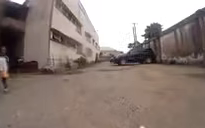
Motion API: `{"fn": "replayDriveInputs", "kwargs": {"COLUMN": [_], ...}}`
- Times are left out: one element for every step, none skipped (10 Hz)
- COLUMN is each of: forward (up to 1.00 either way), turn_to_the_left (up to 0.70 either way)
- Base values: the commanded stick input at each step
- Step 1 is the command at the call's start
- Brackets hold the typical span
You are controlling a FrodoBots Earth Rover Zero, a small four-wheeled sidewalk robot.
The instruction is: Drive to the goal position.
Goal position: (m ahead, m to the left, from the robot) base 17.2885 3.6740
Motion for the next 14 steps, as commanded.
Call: {"fn": "replayDriveInputs", "kwargs": {"forward": [0.3,0.3,0.3,0.3,0.3,0.3,0.3,0.3,0.3,0.3,0.3,0.3,0.3,0.3], "turn_to_the_left": [0.0,0.0,0.0,0.0,0.0,0.0,0.0,0.0,0.0,0.0,0.0,0.0,0.0,0.0]}}
